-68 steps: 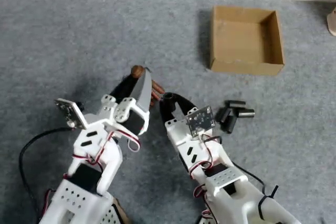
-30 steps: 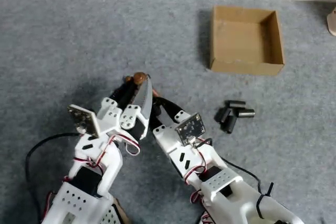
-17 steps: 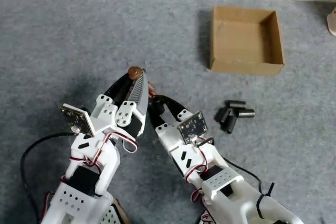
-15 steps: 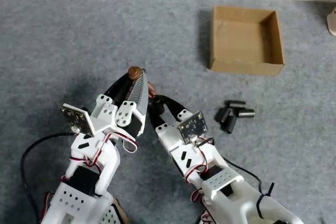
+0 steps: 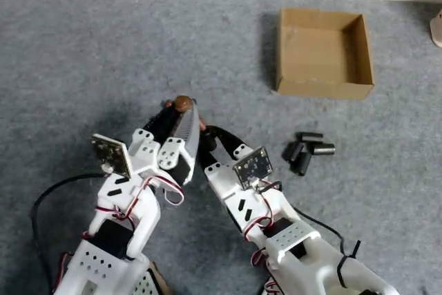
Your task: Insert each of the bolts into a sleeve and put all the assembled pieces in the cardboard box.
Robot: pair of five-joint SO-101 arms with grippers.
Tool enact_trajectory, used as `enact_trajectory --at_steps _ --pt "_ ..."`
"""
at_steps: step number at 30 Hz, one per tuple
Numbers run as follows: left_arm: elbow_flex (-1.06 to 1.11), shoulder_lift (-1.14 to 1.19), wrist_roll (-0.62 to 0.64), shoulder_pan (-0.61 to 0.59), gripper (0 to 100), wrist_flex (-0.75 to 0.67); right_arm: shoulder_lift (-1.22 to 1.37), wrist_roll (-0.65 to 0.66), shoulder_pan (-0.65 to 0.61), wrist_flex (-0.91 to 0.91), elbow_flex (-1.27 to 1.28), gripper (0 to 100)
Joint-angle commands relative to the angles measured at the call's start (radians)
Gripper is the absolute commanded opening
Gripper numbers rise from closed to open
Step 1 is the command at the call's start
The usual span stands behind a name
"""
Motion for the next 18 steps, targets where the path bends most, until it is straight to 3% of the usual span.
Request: enact_trajectory --at_steps 1,13,18 --pt "-0.022 -0.016 -0.003 0.028 0 0.002 -0.008 0.011 0.012 -0.019 0.111 0.4" --pt "-0.027 -0.012 -0.002 0.030 0 0.035 -0.012 0.011 0.012 -0.025 0.110 0.4" --pt "-0.016 -0.008 0.138 0.027 0 0.100 -0.013 0.011 0.013 -0.027 0.110 0.4"
